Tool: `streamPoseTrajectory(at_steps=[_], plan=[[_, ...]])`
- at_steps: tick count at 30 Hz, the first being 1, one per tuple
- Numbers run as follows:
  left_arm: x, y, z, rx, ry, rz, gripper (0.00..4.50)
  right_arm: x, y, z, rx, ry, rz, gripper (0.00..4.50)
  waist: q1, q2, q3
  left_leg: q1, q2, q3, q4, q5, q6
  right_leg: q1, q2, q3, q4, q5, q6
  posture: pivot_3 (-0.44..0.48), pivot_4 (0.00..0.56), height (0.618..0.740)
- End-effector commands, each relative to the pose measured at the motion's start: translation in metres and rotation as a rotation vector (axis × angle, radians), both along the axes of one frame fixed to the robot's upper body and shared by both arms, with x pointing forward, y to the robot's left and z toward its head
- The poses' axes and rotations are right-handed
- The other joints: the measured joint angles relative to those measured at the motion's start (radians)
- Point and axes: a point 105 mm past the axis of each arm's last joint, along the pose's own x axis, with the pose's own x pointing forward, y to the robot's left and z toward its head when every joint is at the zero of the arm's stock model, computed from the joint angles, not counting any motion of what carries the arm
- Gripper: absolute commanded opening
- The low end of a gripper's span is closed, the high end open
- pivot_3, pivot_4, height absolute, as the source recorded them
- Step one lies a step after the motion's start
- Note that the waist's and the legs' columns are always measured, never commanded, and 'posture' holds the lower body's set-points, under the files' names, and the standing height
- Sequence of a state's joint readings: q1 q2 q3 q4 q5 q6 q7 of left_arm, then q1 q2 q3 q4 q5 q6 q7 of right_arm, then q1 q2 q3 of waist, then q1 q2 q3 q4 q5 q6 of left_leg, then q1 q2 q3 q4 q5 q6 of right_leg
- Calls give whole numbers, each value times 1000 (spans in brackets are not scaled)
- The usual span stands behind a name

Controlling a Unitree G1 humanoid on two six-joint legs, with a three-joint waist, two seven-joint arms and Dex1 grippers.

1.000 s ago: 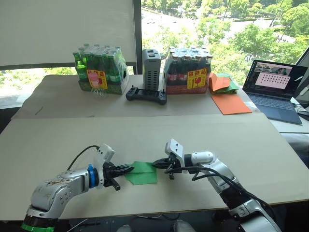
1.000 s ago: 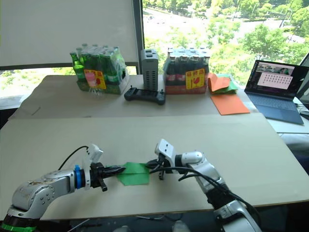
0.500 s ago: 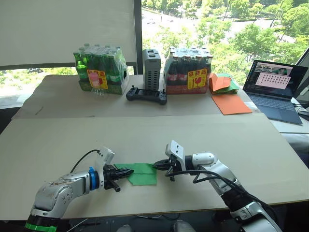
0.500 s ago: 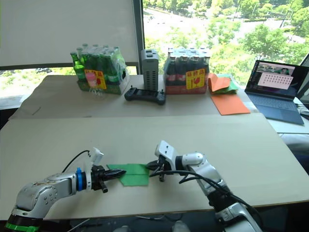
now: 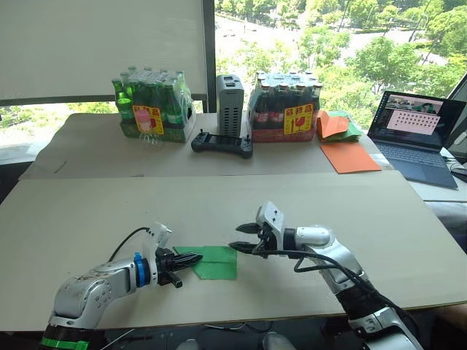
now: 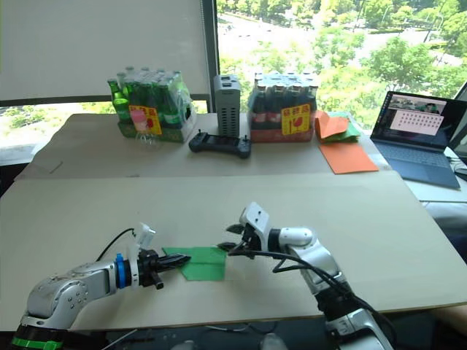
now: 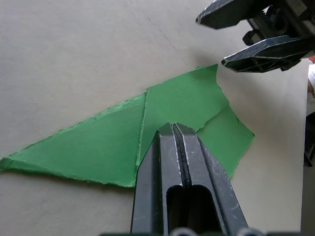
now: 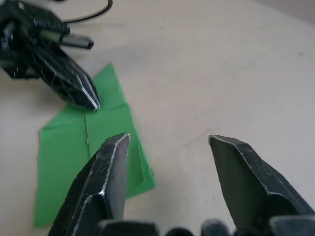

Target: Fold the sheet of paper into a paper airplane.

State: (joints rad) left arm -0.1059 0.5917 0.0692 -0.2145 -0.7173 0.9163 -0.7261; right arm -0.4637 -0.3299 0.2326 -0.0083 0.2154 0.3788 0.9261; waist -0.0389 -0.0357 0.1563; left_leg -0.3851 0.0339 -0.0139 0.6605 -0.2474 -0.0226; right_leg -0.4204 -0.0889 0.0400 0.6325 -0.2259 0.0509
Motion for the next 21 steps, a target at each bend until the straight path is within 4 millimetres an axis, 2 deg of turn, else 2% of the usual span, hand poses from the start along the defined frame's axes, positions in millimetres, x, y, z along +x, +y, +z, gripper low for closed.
streamPoseTrajectory(at_steps=[1, 2, 4, 7, 8, 9, 11, 13, 21], plan=[[-1, 7, -16, 39, 55, 43, 0, -15, 7, 33, 125, -44, 57, 3713, 0, 0, 0, 0, 0, 0, 0, 0, 0, 0, 0, 0, 0, 0, 0, 0, 150, 727], [-1, 7, -16, 38, 57, 43, 0, -21, 9, 36, 142, -40, 83, 3611, 0, 0, 0, 0, 0, 0, 0, 0, 0, 0, 0, 0, 0, 0, 0, 0, 150, 727], [0, 6, -17, 36, 60, 45, 0, -32, 12, 32, 135, -32, 114, 3099, 3, 0, 0, 0, 0, 0, 0, 0, 0, 0, 0, 0, 0, 0, 0, 0, 150, 727], [3, 5, -16, 30, 59, 46, 0, -39, 16, 15, 88, -31, 115, 1963, 4, 1, 0, 1, 0, 0, 0, 0, 0, 1, 0, 0, 0, 0, 0, 0, 150, 727], [3, 4, -16, 28, 57, 47, 0, -39, 17, 13, 80, -35, 105, 1867, 3, 1, 0, 1, 0, 0, 0, 0, 0, 1, 0, 0, 0, 0, 0, 0, 150, 727], [4, 5, -16, 29, 56, 47, 0, -37, 19, 11, 80, -21, 86, 1306, 3, 1, 0, 1, 0, 0, 0, 0, 0, 1, 0, 0, 0, 0, 0, 0, 150, 727], [5, 5, -15, 28, 55, 48, 0, -37, 22, 9, 82, -4, 71, 578, 2, 1, -1, 1, 0, 0, 0, 0, 0, 1, 0, 0, 0, 0, 0, 0, 150, 727], [6, 5, -15, 26, 53, 51, 0, -38, 26, 4, 64, -15, 71, 30, 2, 1, -1, 1, 0, 0, 0, 0, 0, 1, 0, 0, 0, 0, 0, 0, 150, 727], [5, 4, -14, 25, 55, 49, 0, -38, 32, -18, -11, -10, 58, 30, 2, 1, -1, 1, 0, 0, 0, 0, 0, 1, 0, 0, 0, 0, 0, 0, 150, 727]])
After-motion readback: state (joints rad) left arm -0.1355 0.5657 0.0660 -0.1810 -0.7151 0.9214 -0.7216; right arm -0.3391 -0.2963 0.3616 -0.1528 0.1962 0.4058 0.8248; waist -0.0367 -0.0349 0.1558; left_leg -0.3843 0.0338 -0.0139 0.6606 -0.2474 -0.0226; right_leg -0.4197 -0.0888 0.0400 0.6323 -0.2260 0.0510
